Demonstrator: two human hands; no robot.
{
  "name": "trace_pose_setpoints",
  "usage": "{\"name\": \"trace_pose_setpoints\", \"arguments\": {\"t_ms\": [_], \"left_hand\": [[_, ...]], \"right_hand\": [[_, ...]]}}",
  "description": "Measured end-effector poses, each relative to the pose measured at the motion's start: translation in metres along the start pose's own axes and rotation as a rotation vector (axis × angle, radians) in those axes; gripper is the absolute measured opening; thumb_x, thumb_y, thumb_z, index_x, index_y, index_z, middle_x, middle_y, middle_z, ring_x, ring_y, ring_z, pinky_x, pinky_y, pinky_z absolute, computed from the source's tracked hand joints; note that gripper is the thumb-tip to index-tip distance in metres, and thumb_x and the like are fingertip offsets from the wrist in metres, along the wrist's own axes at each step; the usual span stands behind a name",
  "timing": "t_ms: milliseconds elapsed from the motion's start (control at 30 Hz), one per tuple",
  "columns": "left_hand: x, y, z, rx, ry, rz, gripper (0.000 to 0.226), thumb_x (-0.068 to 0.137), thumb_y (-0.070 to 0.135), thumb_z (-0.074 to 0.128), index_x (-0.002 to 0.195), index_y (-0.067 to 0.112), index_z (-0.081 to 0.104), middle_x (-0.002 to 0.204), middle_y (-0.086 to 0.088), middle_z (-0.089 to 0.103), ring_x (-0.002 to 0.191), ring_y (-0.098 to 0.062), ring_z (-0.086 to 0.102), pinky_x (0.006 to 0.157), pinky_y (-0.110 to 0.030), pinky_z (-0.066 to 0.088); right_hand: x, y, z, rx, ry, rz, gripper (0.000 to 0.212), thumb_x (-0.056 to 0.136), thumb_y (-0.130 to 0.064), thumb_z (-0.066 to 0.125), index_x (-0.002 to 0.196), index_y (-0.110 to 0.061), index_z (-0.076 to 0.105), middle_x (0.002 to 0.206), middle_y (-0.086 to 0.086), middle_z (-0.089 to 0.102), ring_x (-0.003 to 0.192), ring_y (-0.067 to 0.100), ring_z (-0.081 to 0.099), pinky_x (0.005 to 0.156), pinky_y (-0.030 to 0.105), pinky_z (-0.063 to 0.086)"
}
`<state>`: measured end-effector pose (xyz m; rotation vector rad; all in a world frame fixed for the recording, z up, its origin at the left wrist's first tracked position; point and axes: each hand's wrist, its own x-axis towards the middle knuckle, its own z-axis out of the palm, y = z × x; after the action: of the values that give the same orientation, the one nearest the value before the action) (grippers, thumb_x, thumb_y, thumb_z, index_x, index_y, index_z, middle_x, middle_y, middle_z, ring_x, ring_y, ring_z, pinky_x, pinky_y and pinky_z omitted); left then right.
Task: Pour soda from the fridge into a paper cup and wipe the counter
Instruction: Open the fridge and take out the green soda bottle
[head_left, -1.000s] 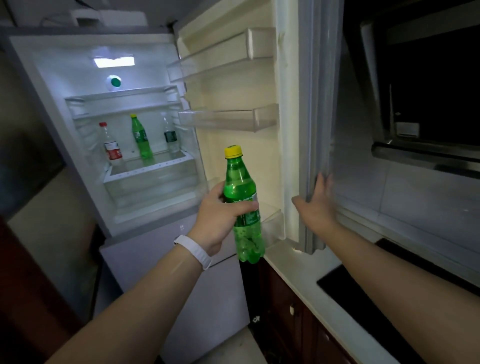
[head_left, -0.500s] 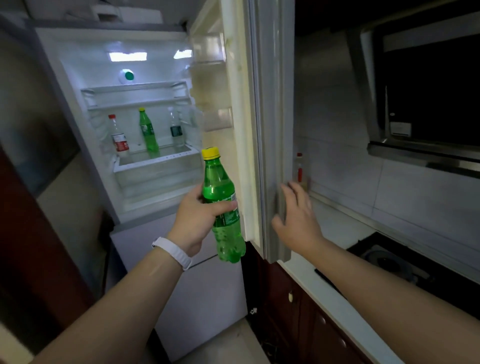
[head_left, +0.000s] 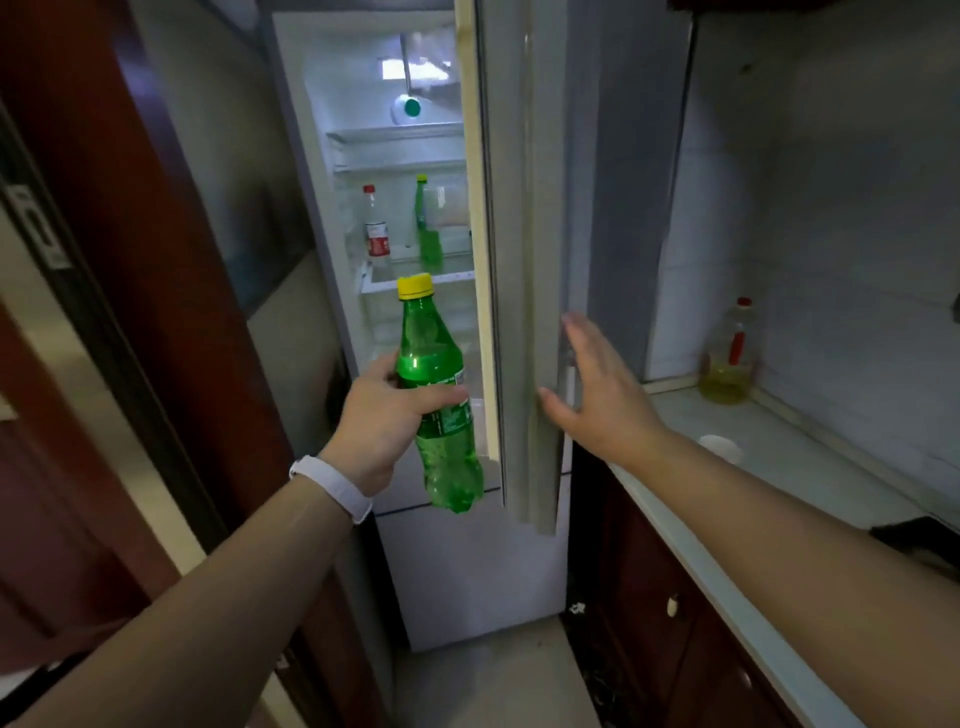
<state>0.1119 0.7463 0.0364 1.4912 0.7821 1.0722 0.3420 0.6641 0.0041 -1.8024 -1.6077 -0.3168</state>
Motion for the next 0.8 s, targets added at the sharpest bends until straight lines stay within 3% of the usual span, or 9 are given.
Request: {"name": "trace_pose_setpoints", "arguments": {"t_ms": [100,300,400,500,700,800], "left_hand": [[0.011,-0.007,-0.014,0.001,0.068,0.007,0.043,0.058,0.006,0.090,0.097,0.014,0.073,0.100,-0.015,0.075,0.096,-0.038,0.070,0.086,-0.057,0.057],[0.030,-0.013,-0.037,0.030,0.211,-0.008,0.046,0.067,-0.007,0.081,0.110,0.001,0.067,0.100,-0.015,0.073,0.084,-0.029,0.072,0.067,-0.035,0.060],[0.043,-0.019,-0.045,0.078,0.285,-0.018,0.045,0.066,-0.002,0.082,0.108,0.004,0.068,0.101,-0.016,0.074,0.088,-0.032,0.072,0.073,-0.039,0.060],[0.051,-0.027,-0.049,0.116,0.364,-0.006,0.041,0.065,0.000,0.084,0.102,0.011,0.071,0.101,-0.014,0.075,0.092,-0.034,0.072,0.084,-0.048,0.059],[0.057,-0.035,-0.060,0.131,0.462,-0.032,0.044,0.064,-0.001,0.085,0.105,0.009,0.070,0.101,-0.015,0.075,0.093,-0.035,0.072,0.087,-0.054,0.057],[0.061,-0.037,-0.068,0.141,0.516,-0.024,0.040,0.066,-0.004,0.083,0.100,0.013,0.071,0.094,-0.009,0.076,0.089,-0.031,0.073,0.078,-0.044,0.059]], "right_hand": [[0.021,-0.008,0.034,0.056,0.023,-0.097,0.086,0.094,-0.047,0.056,0.156,-0.024,0.001,0.165,-0.003,-0.001,0.147,0.007,0.002,0.116,0.025,0.005],[0.067,-0.022,0.101,0.049,0.096,-0.288,0.083,0.090,-0.055,0.051,0.154,-0.016,0.013,0.162,0.015,0.016,0.148,0.029,0.015,0.118,0.037,0.015],[0.090,-0.031,0.129,0.026,0.145,-0.330,0.084,0.085,-0.062,0.049,0.150,-0.017,0.021,0.158,0.020,0.025,0.144,0.035,0.021,0.116,0.047,0.023],[0.113,-0.049,0.153,0.013,0.159,-0.322,0.093,0.080,-0.062,0.058,0.150,-0.016,0.017,0.158,0.019,0.023,0.144,0.033,0.016,0.115,0.053,0.023],[0.153,-0.078,0.185,0.033,0.075,-0.348,0.099,0.080,-0.062,0.056,0.151,-0.017,0.003,0.162,0.015,0.010,0.146,0.027,-0.001,0.118,0.053,0.006],[0.171,-0.084,0.199,0.002,0.037,-0.372,0.097,0.084,-0.063,0.050,0.150,-0.019,-0.006,0.163,0.013,-0.001,0.146,0.026,-0.011,0.117,0.052,-0.008]]}}
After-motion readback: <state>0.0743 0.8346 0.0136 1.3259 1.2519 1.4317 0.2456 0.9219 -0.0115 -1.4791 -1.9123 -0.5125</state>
